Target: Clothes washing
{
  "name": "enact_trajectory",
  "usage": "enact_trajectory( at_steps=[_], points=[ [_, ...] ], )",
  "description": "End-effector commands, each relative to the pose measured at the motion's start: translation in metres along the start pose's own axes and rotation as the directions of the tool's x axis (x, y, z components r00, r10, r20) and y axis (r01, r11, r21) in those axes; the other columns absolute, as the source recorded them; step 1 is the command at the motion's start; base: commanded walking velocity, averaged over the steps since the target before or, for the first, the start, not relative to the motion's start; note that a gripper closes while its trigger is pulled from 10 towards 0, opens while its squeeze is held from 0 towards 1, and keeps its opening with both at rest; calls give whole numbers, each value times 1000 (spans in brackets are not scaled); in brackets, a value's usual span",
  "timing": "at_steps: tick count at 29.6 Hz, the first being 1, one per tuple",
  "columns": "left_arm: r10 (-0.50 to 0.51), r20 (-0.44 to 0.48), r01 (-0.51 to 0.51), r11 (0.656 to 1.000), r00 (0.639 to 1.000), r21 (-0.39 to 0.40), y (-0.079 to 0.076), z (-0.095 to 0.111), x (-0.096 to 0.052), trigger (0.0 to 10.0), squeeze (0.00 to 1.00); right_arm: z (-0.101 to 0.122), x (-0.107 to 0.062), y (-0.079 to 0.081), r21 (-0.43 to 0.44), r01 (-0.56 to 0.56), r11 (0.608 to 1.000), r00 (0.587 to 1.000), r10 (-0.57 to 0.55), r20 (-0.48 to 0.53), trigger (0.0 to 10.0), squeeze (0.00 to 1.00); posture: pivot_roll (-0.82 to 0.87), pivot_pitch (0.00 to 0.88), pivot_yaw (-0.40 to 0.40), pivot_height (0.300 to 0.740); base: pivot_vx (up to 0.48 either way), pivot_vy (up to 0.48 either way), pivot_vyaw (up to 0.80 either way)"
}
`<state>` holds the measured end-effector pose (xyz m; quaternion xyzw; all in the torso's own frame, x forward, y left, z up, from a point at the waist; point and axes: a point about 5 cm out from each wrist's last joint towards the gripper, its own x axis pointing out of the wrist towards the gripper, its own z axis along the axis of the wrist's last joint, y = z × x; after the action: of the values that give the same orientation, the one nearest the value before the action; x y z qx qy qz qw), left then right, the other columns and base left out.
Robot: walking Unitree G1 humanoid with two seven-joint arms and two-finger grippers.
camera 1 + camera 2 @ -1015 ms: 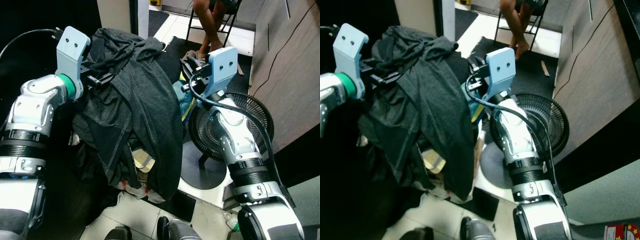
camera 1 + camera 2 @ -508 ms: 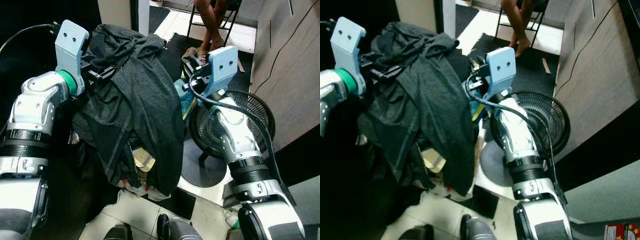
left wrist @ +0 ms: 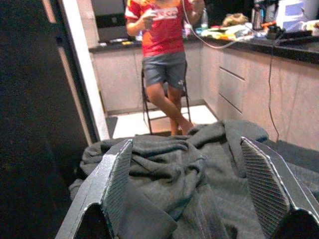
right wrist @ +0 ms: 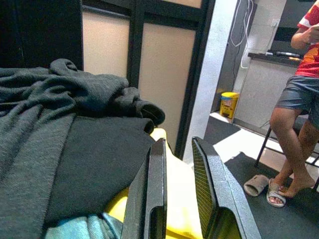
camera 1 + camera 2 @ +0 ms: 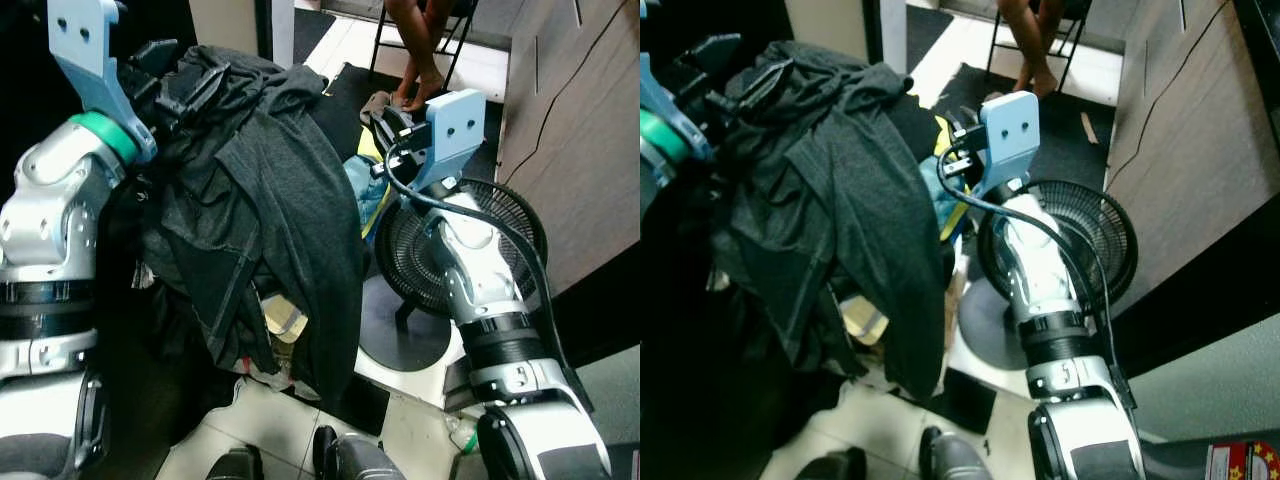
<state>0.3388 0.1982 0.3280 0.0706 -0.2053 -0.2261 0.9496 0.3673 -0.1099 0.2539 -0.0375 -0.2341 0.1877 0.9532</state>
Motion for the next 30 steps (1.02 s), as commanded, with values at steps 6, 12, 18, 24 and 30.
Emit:
enact_trajectory(
  at_steps=[6,12,18,24,30],
  points=[
    [-114,77,114,993,991,7,-7,15,-13,10000,0,20,5,-1,-55,-31,998,996,35,82,10000,0,57,70,-8,740,0,0,0],
    [-319,-6,318,944,948,87,-23,15,-32,10000,0,53,8,-17,-134,-37,990,984,60,170,10000,0,64,61,-8,740,0,0,0],
    [-248,-83,255,964,965,80,-20,-2,-36,10000,0,72,12,-36,-109,-51,993,976,73,205,10000,0,58,59,-6,740,0,0,0],
    [-188,-69,193,978,980,74,-15,-1,-33,10000,0,84,44,-16,27,-147,989,961,137,241,10000,78,71,62,-24,740,0,0,0],
    [-170,-73,175,982,983,76,-15,1,-36,10000,0,70,70,23,109,-298,948,950,283,133,10000,1000,110,109,-60,740,0,0,0]
  ],
)
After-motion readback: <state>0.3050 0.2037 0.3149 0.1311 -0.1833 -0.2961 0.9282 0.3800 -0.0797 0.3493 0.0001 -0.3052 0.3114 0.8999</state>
